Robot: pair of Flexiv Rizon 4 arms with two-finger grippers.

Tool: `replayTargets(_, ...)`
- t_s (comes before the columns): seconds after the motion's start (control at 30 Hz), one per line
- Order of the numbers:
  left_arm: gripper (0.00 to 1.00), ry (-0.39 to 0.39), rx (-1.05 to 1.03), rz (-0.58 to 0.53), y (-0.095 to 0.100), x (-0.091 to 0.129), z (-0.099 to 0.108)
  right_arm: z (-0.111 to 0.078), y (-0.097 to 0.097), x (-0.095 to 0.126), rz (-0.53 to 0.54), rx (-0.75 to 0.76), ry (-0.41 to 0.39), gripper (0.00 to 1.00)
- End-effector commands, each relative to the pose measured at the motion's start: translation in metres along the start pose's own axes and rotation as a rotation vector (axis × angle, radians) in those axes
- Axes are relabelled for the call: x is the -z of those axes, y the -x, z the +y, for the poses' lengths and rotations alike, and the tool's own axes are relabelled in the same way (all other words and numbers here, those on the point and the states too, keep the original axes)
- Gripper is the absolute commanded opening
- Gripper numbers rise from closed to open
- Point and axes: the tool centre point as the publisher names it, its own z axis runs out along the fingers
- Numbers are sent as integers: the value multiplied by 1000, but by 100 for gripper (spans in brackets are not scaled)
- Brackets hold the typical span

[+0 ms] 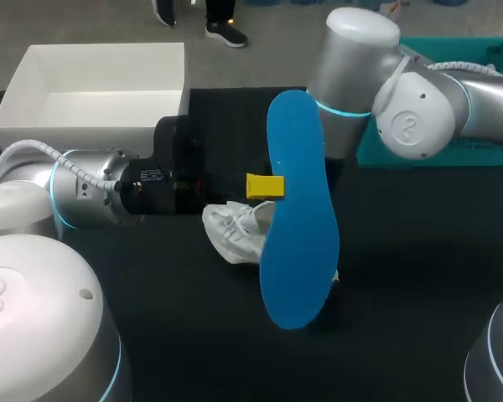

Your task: Take the shoe out of the shoebox, open the shoe tongue, remove and reinsert the insole, then place the shoe into the shoebox

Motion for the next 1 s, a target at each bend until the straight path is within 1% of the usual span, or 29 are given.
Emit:
replayTargets(0.03,0,-4,-1,3,1,-1,2,-10,-2,0,-18,-454,442,0)
replayTargets(0.23,0,-4,-1,3,1,-1,2,-10,-2,0,-18,-454,442,0)
replayTargets(0.27,0,-4,-1,3,1,-1,2,-11,2,0,12,-490,492,0)
replayTargets(0.3,0,-4,-1,3,1,-1,2,-10,5,2,10,-483,518,0)
replayTargets(0.33,0,-4,-1,3,1,-1,2,-11,9,3,15,-517,536,0)
replayTargets(0.4,0,-4,-1,3,1,-1,2,-12,14,6,25,-512,529,0)
replayTargets(0.47,0,-4,-1,3,1,-1,2,-11,18,8,31,-487,496,0)
replayTargets(0.5,0,-4,-1,3,1,-1,2,-10,20,9,31,-480,493,0)
replayTargets(0.57,0,-4,-1,3,1,-1,2,-11,26,9,34,-503,489,0)
replayTargets(0.63,0,-4,-1,3,1,-1,2,-10,34,6,59,-568,513,0)
replayTargets(0.73,0,-4,-1,3,1,-1,2,-3,39,0,70,-580,513,0)
replayTargets(0.8,0,-4,-1,3,1,-1,2,3,42,-5,96,-555,518,0)
replayTargets(1.0,0,-4,-1,3,1,-1,2,13,51,-17,126,-587,453,0)
